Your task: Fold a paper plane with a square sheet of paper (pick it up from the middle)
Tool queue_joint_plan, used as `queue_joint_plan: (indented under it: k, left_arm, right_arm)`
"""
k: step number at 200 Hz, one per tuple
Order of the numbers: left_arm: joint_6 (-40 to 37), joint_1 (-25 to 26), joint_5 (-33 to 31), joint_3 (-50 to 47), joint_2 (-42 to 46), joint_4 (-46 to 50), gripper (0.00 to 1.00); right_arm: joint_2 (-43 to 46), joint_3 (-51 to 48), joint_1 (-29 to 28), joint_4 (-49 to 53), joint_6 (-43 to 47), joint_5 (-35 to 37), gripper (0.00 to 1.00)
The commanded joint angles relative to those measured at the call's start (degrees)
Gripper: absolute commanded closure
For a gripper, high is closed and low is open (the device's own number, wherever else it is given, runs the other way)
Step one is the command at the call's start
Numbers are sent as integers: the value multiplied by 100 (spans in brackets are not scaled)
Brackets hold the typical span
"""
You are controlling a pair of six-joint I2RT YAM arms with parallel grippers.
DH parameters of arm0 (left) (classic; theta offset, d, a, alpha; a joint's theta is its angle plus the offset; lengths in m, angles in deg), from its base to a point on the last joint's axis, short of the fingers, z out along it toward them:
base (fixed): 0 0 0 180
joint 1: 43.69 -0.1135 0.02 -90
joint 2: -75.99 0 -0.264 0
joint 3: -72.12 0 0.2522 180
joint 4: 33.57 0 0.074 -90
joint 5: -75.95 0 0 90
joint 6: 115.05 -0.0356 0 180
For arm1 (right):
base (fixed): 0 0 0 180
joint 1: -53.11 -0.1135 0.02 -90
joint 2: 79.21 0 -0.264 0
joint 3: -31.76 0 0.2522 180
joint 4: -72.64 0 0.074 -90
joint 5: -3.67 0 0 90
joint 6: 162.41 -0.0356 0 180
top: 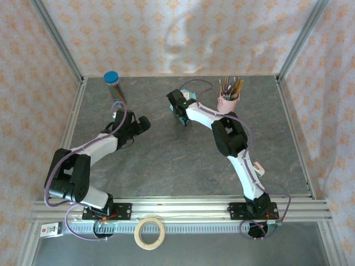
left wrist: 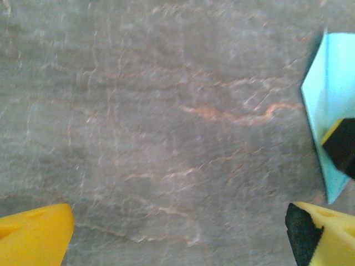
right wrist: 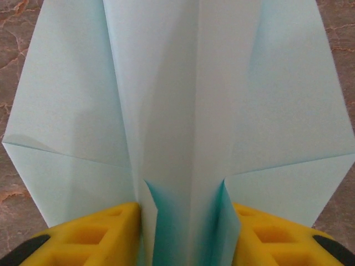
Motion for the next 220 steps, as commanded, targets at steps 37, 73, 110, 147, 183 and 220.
queue_joint_plan:
  k: [37,73,110,147,183,220]
  left_arm:
    - [-195,-46,-762,552,701,9,1]
    - [-453,-52,-1410,589,1192,-9,1]
    - [-807,-126,-2059,228,1691,-277,1]
    - [-1080,-298,-2971,-651,2220,-942,1]
    - [-1361,-670,-3466,-1422,2350,-1545,1]
    - [-2166,-686,-3898,-2661,2294,-3683,1]
  right_arm:
    - [1015,56,59,303,129,97,49]
    - [2316,-1100,53,-429,135,273,35]
    - [4082,-3126,70,-1736,-24,974,23]
    - [5728,-5247,185,-3032,-2,2405,0]
    - [6756,-6889,847,-4184,34,3168,0]
    - [7114,-8253,1824,-5700,276,2916,0]
